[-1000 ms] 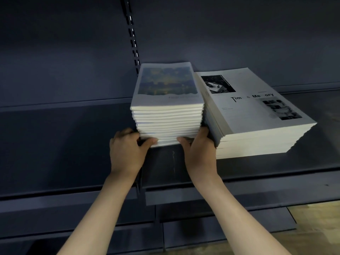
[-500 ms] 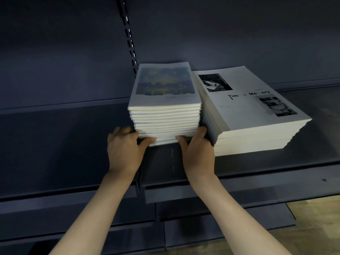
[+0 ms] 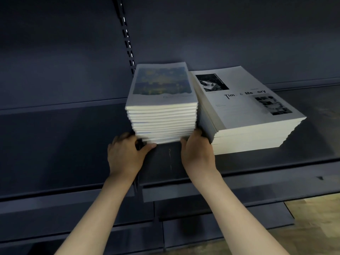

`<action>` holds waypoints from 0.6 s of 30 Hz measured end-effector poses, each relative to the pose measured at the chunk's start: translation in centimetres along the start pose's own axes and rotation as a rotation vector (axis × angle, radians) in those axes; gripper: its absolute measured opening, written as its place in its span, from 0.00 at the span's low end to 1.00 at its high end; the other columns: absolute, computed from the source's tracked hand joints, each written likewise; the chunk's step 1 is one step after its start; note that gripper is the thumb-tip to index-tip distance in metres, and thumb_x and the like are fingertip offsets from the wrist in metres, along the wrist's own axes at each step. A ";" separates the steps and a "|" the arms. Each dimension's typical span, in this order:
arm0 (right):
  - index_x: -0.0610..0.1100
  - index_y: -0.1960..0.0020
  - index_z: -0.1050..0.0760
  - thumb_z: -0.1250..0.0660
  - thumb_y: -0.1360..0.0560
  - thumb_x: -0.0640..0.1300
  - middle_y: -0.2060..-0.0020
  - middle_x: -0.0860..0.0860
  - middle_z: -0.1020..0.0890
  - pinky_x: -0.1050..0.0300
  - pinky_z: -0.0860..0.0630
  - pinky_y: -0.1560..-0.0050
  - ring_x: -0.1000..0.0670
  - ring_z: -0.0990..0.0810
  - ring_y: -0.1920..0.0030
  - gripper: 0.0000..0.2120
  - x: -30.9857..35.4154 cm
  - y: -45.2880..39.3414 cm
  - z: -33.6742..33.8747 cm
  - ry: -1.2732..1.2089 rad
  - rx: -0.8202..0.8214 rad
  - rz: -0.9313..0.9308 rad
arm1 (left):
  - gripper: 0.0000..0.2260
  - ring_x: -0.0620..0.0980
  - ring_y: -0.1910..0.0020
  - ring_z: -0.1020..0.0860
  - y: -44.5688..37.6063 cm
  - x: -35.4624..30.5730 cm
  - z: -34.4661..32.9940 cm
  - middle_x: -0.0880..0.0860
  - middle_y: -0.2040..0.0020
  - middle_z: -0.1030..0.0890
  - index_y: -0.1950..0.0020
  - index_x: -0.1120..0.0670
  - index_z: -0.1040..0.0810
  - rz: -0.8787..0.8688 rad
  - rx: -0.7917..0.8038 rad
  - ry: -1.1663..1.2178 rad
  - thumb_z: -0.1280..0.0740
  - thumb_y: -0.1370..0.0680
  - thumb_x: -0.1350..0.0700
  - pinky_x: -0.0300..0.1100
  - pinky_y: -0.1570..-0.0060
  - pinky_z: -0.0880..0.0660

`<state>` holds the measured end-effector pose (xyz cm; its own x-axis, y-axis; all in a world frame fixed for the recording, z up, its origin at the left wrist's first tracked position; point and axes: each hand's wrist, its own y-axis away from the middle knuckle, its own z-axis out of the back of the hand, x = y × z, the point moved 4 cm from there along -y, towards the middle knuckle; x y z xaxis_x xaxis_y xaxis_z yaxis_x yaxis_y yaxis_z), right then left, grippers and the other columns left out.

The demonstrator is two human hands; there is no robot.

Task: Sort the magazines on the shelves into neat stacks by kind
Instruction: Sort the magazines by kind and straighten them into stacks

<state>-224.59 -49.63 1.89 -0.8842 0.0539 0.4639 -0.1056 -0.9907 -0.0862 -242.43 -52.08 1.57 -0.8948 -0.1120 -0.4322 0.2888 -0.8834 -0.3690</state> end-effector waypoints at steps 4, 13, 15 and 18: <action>0.37 0.34 0.37 0.44 0.18 0.45 0.44 0.42 0.21 0.59 0.27 0.59 0.46 0.19 0.47 0.17 -0.2 0.1 0.0 -0.032 0.030 -0.017 | 0.14 0.56 0.53 0.24 0.2 0.0 0.0 0.52 0.58 0.18 0.55 0.52 0.16 -0.015 -0.030 0.022 0.29 0.30 0.42 0.48 0.54 0.29; 0.36 0.33 0.38 0.47 0.18 0.47 0.44 0.42 0.22 0.59 0.28 0.57 0.46 0.21 0.46 0.18 -0.1 1.0 0.5 -0.078 0.027 0.002 | 0.10 0.58 0.59 0.24 0.2 -0.5 0.0 0.53 0.62 0.18 0.60 0.53 0.15 -0.079 -0.100 -0.157 0.29 0.28 0.47 0.44 0.60 0.39; 0.37 0.32 0.39 0.47 0.18 0.47 0.44 0.43 0.22 0.61 0.29 0.57 0.47 0.21 0.46 0.19 -0.1 1.5 0.7 -0.075 0.013 0.021 | 0.09 0.58 0.60 0.24 0.3 -0.7 0.0 0.53 0.63 0.18 0.60 0.53 0.15 -0.080 -0.096 -0.157 0.29 0.28 0.48 0.44 0.60 0.39; 0.38 0.32 0.39 0.47 0.18 0.47 0.44 0.44 0.22 0.61 0.30 0.58 0.46 0.21 0.46 0.18 -0.3 1.9 0.7 -0.100 0.030 -0.001 | 0.08 0.58 0.61 0.24 0.4 -0.7 0.0 0.53 0.63 0.18 0.60 0.53 0.15 -0.105 -0.092 -0.144 0.28 0.28 0.49 0.43 0.60 0.39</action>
<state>-224.24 -51.57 2.24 -0.8343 0.0439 0.5495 -0.0916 -0.9940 -0.0597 -241.66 -52.32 1.74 -0.9591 -0.0910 -0.2680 0.2154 -0.8489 -0.4826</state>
